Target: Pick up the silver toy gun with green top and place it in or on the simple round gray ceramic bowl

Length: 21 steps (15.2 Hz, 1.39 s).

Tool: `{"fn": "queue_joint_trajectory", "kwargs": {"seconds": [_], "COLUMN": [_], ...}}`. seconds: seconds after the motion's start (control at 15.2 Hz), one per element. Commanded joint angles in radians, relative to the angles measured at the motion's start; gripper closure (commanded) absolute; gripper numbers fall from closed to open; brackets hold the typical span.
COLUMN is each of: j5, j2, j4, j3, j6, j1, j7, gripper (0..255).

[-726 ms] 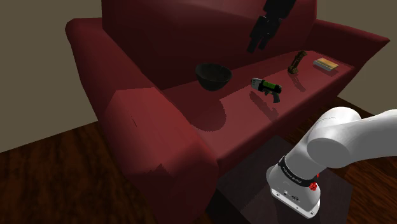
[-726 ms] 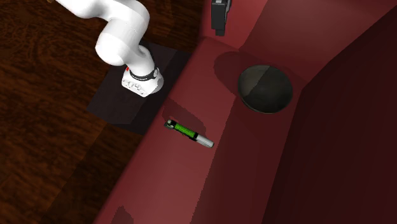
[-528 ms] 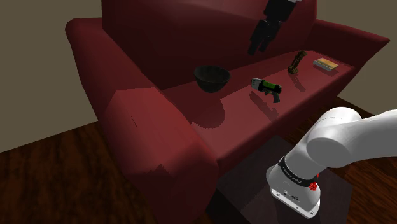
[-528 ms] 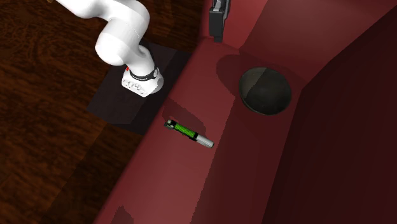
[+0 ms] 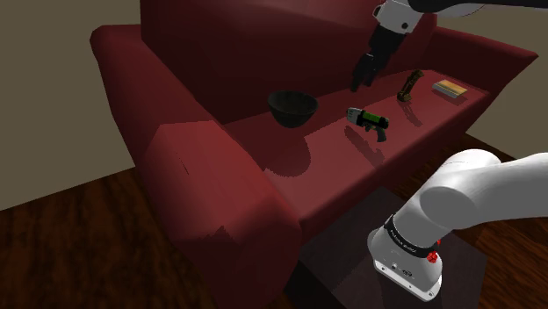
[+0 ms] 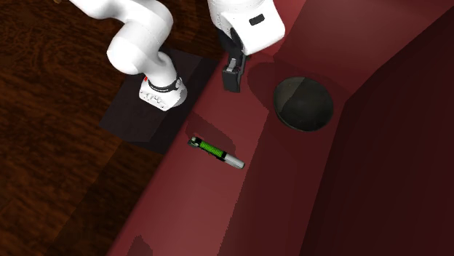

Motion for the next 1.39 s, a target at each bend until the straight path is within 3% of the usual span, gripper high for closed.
{"fn": "queue_joint_trajectory", "kwargs": {"seconds": [0.0,0.86,1.32], "j5": [-0.027,-0.176,-0.182], "j2": [0.011,0.197,0.261], "j4": [-0.038,-0.14,-0.187], "j3": [-0.03,-0.249,-0.28], "j6": [0.05,0.358,0.47], "j1": [-0.021,-0.151,-0.151], "j7": [-0.023,-0.173,-0.185], "gripper": [0,0,0]}}
